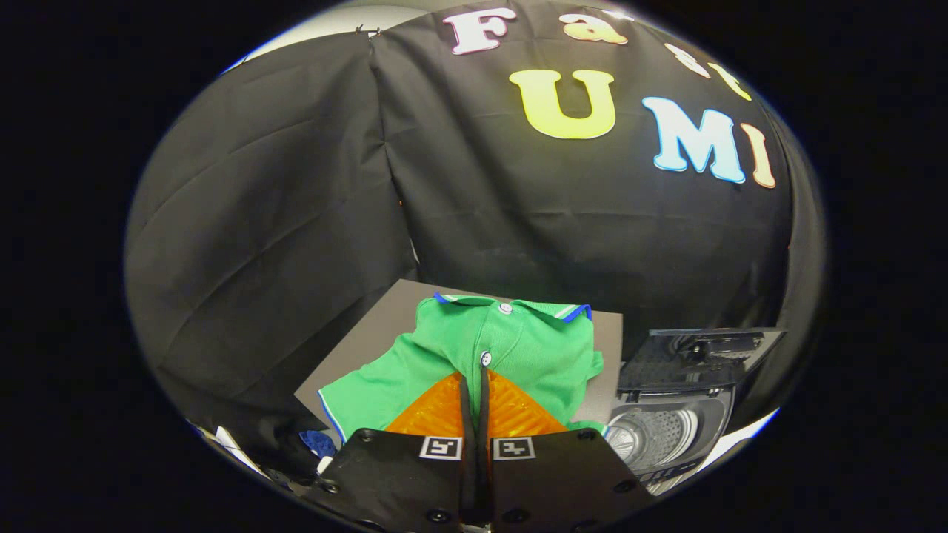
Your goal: Put the clothes into the washing machine and then close the washing machine lid.
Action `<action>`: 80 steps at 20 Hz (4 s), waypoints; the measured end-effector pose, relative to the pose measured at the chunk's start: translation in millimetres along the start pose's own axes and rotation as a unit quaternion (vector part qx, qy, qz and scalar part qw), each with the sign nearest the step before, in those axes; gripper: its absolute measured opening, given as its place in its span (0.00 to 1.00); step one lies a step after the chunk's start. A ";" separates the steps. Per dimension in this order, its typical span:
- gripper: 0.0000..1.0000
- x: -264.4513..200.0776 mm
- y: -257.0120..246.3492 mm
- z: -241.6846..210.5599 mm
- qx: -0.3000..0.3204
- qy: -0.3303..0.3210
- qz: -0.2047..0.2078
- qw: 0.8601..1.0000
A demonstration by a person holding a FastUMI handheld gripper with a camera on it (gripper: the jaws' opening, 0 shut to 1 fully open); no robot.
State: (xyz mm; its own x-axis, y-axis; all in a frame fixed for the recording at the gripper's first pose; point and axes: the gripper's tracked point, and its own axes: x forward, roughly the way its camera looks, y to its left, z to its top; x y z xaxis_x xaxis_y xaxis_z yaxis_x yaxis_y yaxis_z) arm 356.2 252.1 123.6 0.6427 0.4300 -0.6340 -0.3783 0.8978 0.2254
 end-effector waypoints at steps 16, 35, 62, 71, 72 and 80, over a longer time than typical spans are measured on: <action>0.01 -81.5 -147.5 9.2 0.066 -0.053 -0.028 0.996; 0.01 -105.5 -293.6 -28.8 0.103 -0.051 -0.082 0.990; 0.01 13.8 -328.5 -170.8 0.085 0.109 -0.103 0.985; 0.01 62.6 -346.8 -214.5 0.087 0.156 -0.137 0.974; 0.01 60.1 -345.9 -218.3 0.089 0.159 -0.139 0.973; 0.01 84.3 -357.8 -235.6 0.087 0.178 -0.159 0.967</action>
State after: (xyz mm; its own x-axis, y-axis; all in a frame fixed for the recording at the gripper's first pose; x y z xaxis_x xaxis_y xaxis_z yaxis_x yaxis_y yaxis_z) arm 388.8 -55.3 -184.8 0.4266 0.0974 -0.8992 -0.0624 0.9950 0.0782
